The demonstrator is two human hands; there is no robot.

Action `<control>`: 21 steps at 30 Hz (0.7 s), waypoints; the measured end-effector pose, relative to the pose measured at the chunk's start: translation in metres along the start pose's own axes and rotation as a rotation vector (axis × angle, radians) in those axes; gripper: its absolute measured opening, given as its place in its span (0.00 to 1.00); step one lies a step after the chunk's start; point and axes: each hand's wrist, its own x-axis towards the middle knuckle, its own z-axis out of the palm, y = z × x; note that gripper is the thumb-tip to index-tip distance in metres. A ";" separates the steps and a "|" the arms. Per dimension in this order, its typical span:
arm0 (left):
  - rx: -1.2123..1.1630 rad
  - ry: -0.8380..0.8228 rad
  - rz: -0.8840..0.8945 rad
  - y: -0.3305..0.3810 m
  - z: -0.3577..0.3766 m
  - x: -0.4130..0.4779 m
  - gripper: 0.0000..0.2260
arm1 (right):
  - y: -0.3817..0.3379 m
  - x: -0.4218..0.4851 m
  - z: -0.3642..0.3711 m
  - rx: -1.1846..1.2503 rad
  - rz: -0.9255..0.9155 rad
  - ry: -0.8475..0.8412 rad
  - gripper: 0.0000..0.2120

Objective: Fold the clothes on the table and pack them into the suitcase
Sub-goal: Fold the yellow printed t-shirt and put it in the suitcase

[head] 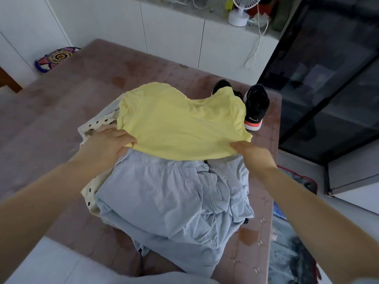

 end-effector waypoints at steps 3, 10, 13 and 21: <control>-0.045 0.044 0.071 0.009 -0.042 0.008 0.15 | 0.016 -0.019 -0.018 0.040 -0.012 0.317 0.15; -0.058 -0.375 -0.013 -0.031 -0.041 -0.061 0.33 | 0.030 -0.114 -0.051 0.213 -0.149 0.652 0.14; -0.086 -0.460 0.089 -0.003 -0.016 -0.093 0.28 | 0.029 -0.153 -0.017 0.221 -0.184 0.511 0.16; -0.073 -0.433 0.260 0.077 0.012 -0.137 0.40 | 0.011 -0.208 0.082 0.263 -0.123 0.272 0.29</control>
